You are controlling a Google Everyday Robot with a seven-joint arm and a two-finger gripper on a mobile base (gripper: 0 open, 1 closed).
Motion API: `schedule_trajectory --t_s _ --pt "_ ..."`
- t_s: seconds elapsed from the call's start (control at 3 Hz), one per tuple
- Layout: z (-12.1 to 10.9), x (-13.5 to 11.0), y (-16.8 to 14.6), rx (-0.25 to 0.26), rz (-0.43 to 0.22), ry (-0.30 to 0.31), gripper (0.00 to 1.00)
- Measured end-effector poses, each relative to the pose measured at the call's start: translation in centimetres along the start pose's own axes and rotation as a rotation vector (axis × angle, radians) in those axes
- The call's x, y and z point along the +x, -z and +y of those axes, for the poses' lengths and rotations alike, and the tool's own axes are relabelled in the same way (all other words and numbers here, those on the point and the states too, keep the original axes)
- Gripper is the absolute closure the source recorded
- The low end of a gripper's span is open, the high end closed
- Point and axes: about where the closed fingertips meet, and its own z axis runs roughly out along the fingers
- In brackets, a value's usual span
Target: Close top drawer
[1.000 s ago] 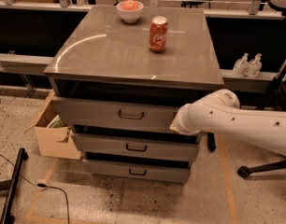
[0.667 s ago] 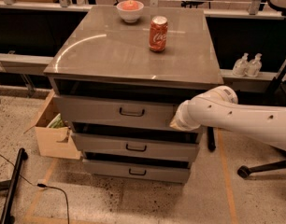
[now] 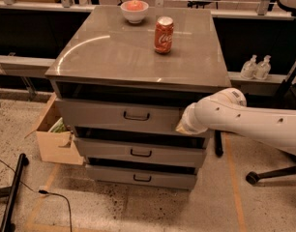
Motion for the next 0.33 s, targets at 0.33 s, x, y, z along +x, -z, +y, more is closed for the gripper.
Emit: schedule_trajectory --t_s 0.33 --pt "0.0 0.0 0.0 0.0 0.0 0.0 0.83"
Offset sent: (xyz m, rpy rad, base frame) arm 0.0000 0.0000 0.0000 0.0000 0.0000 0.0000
